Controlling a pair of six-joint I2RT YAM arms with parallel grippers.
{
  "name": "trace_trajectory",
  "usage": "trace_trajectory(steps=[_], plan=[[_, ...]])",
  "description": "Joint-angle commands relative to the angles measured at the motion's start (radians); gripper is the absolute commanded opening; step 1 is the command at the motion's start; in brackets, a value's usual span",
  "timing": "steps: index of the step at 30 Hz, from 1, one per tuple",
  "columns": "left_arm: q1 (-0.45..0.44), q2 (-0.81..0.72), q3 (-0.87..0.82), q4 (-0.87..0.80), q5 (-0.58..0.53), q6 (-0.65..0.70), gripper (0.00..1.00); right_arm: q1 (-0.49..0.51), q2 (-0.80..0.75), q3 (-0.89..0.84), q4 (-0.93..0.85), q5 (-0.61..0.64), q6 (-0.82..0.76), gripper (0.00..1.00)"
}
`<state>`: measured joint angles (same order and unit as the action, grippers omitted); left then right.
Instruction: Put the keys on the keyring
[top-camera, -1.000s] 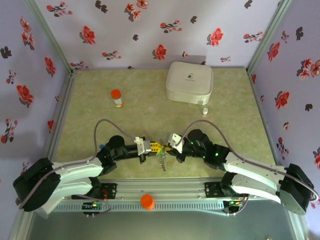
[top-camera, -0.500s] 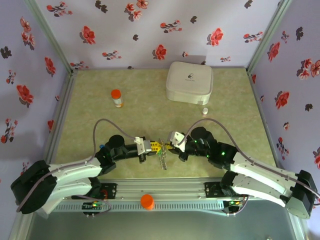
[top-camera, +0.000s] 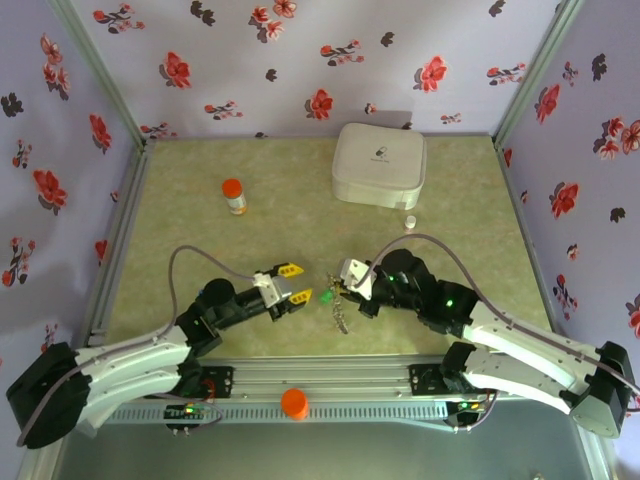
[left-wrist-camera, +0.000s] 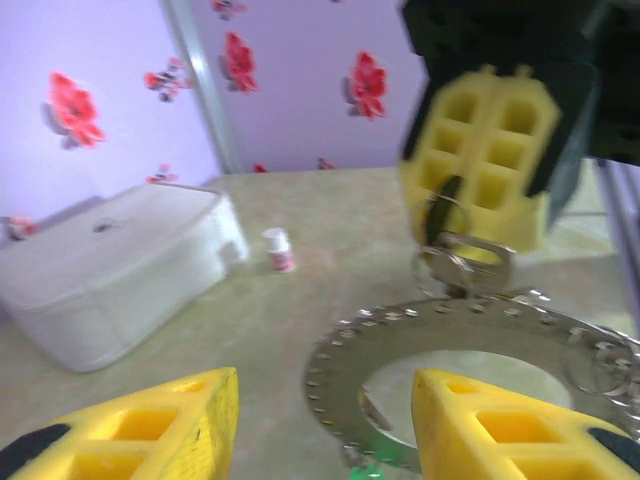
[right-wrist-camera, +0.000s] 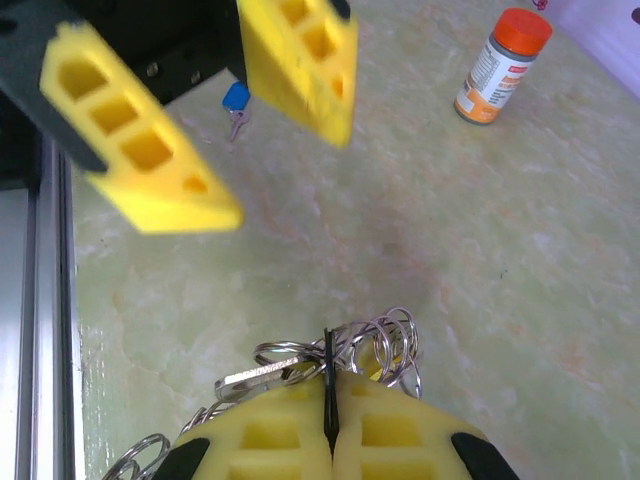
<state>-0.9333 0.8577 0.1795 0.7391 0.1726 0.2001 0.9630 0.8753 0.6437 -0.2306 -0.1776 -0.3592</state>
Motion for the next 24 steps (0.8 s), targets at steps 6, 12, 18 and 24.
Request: trace_trajectory(steps=[6,12,18,24], plan=[[0.006,-0.219,-0.037,-0.047,-0.636,-0.013,0.59,0.03,0.127,0.127,0.099,-0.027,-0.021,0.0],[0.025,-0.363,-0.036,-0.159,-0.84,-0.035,0.6,0.064,0.302,0.204,0.304,-0.059,-0.008,0.0],[0.052,-0.415,-0.042,-0.188,-1.003,-0.158,0.62,0.06,0.494,0.246,0.502,-0.03,0.062,0.0],[0.066,-0.365,-0.043,-0.187,-0.978,-0.225,0.62,-0.025,0.576,0.216,0.385,0.005,0.062,0.0]])
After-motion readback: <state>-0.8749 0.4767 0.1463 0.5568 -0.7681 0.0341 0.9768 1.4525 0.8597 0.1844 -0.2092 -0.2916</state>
